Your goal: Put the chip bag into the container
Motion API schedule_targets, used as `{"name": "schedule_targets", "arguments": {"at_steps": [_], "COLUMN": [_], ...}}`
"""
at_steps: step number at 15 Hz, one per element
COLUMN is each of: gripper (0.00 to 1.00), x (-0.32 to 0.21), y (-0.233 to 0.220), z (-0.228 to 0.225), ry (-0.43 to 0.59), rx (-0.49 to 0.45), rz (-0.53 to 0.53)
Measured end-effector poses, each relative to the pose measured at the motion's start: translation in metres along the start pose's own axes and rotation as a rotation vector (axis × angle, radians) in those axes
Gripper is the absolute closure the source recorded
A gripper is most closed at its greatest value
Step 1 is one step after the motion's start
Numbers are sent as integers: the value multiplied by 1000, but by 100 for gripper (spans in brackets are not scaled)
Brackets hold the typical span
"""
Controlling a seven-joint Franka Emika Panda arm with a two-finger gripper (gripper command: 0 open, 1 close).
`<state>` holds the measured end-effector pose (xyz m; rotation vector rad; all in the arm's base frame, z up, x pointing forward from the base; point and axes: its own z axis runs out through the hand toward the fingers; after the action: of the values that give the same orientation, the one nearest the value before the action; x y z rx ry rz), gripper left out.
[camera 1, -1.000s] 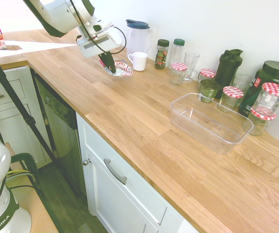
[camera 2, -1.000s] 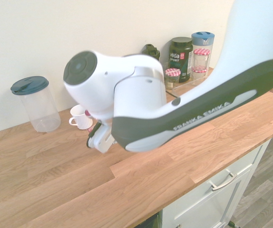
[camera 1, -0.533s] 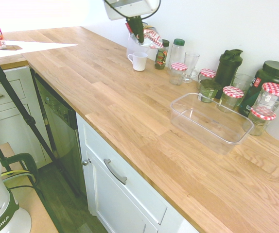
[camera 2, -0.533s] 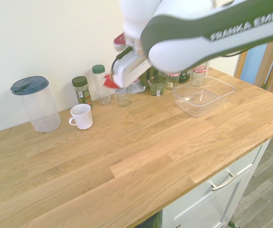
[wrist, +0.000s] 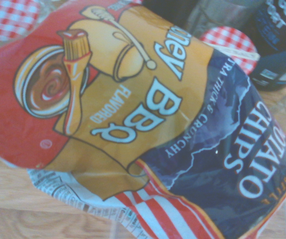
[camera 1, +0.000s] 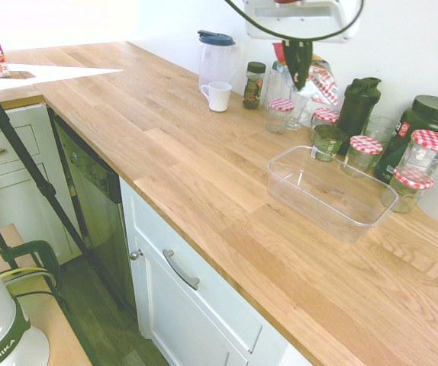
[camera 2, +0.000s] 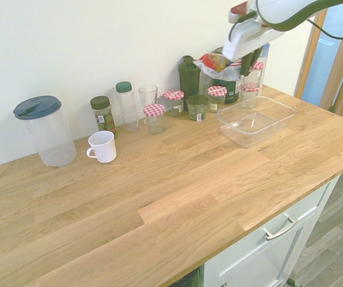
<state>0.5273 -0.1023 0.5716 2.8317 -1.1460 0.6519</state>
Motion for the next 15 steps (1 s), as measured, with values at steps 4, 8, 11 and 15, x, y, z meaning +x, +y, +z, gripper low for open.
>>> {"name": "schedule_targets", "arguments": {"at_steps": [4,8,11,15], "gripper": [100,100,100,100], "x": [30,25,15,3], "y": [68,80,89,100], "z": [22,64,101,141], "ry": [-29,-58,-76,-90], "rx": [3,-17,-37,-69], "rz": [17,-1,-9,-26]}}
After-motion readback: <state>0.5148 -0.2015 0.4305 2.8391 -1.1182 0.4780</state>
